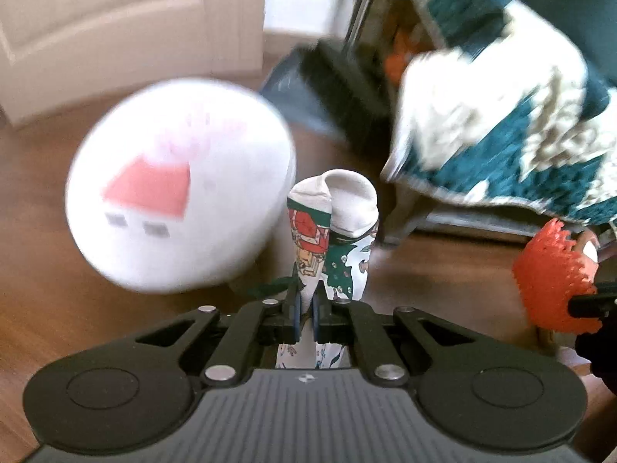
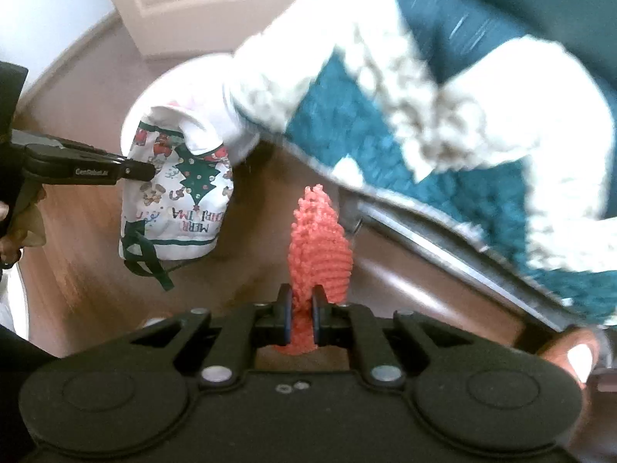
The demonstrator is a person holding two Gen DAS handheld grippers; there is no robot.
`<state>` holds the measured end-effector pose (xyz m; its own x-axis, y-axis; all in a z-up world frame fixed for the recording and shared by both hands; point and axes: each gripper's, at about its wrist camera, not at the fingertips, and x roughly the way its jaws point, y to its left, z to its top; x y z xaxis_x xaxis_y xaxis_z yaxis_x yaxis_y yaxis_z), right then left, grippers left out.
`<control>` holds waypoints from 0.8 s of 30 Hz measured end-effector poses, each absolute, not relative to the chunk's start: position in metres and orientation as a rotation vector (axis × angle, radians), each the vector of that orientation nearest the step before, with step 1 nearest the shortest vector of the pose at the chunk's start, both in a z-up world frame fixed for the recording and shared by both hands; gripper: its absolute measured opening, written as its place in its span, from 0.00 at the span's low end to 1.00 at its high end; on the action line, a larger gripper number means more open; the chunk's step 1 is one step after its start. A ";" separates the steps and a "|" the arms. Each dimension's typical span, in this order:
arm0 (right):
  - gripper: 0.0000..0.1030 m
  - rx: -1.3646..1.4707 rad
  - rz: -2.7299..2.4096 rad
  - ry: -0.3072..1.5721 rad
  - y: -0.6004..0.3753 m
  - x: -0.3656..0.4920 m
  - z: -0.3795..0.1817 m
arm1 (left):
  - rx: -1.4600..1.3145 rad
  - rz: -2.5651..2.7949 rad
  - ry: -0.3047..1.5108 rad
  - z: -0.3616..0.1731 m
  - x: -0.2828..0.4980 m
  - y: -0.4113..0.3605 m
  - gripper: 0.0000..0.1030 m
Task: Collect trash
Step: 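Lift both held items and carry them over the teal wastebasket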
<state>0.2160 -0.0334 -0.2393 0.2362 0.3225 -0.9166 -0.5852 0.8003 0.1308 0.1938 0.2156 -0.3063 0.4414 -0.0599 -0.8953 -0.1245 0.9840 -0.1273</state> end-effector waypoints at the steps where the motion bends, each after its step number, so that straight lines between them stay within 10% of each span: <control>1: 0.08 -0.256 0.629 1.157 -0.038 0.214 -0.227 | -0.160 0.041 1.093 -0.293 0.192 0.212 0.05; 24: 0.08 -0.293 0.660 0.480 -0.114 0.204 0.089 | -0.001 0.078 0.496 0.072 0.205 0.122 0.05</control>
